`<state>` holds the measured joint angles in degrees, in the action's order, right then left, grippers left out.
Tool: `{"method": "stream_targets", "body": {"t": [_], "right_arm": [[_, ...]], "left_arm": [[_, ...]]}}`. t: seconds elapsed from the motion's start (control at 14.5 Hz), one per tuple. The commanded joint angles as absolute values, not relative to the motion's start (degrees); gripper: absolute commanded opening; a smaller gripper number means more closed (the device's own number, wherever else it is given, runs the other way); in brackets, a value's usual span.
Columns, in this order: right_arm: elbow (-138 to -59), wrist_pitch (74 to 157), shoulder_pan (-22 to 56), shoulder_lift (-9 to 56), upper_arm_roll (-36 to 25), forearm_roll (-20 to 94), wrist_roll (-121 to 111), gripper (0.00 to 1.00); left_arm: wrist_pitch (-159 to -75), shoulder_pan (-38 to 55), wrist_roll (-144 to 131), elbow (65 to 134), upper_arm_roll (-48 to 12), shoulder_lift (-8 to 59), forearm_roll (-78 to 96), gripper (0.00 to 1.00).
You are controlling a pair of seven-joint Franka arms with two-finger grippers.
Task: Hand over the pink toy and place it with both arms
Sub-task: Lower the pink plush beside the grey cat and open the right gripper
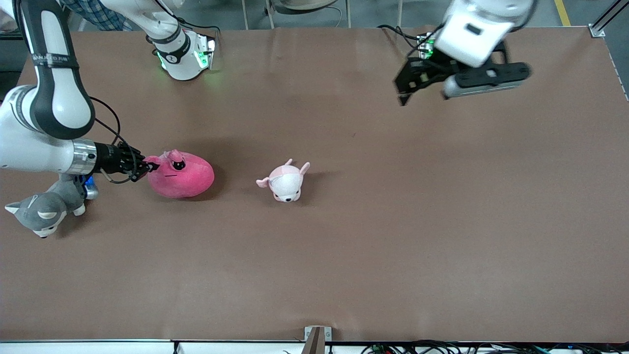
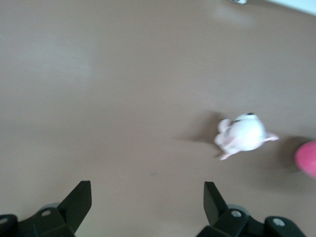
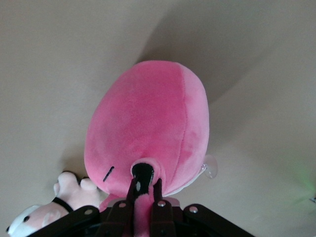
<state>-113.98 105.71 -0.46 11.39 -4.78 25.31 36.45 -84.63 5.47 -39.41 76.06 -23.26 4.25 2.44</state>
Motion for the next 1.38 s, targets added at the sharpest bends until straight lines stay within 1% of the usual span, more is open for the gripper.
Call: {"method": "stream_targets", "body": {"t": [0.0,0.07,0.14,0.21,0.28,0.41,0.55,0.83,1.04,1.17,1.24,1.31], "right_arm": [[-114.3,107.1,-3.0,13.0,-3.5,24.9,34.9,0.27],[-114.3,107.8,-3.6,13.8,-3.5,24.8,31.8,0.5],[-114.2,108.1,-3.9,14.6,-3.6,24.8,27.4,0.86],[-113.1,108.5,-4.5,14.8,-3.6,24.7,26.1,1.0],[-111.6,108.4,-4.7,15.3,-3.7,23.9,25.8,1.0],[-108.0,108.1,-4.7,15.6,-3.5,18.1,24.2,1.0],[-103.6,107.8,-3.9,15.6,-3.4,12.7,17.2,1.0],[-93.3,101.9,-3.7,15.5,-3.3,3.6,-2.7,1.0],[-88.7,100.8,-2.8,15.4,-3.1,-1.7,-4.0,1.0],[-86.8,99.2,-2.1,15.1,-3.1,-2.9,-3.9,1.0],[-85.4,97.7,-1.2,15.1,-3.0,-3.2,-3.5,1.0],[-83.6,96.6,1.7,15.4,-3.3,-4.8,-3.4,1.0]], "left_arm": [[-79.6,-1.1,-29.2,77.5,-23.6,1.1,1.6,1.0],[-78.5,-3.8,-25.7,77.9,-23.6,0.4,1.6,1.0],[-78.1,-6.7,-21.9,78.3,-23.7,0.1,1.7,1.0],[-78.0,-8.8,-19.0,78.8,-23.7,-0.3,1.7,1.0],[-78.1,-11.0,-16.5,79.4,-23.7,-0.4,1.7,1.0],[-78.3,-14.1,-12.8,80.9,-23.7,-0.5,1.7,1.0],[-79.2,-16.9,-9.4,82.3,-23.6,-1.3,1.7,1.0],[-80.0,-20.6,-3.6,83.6,-23.6,-1.4,1.8,1.0],[-80.0,-21.4,-3.2,84.4,-23.6,-2.2,1.8,1.0],[-82.0,-21.5,-3.1,87.1,-23.6,-4.1,1.9,1.0],[-82.9,-22.3,-2.8,88.3,-23.6,-5.2,2.5,1.0],[-83.1,-23.2,-2.8,88.3,-23.6,-5.3,3.1,1.0]]}}
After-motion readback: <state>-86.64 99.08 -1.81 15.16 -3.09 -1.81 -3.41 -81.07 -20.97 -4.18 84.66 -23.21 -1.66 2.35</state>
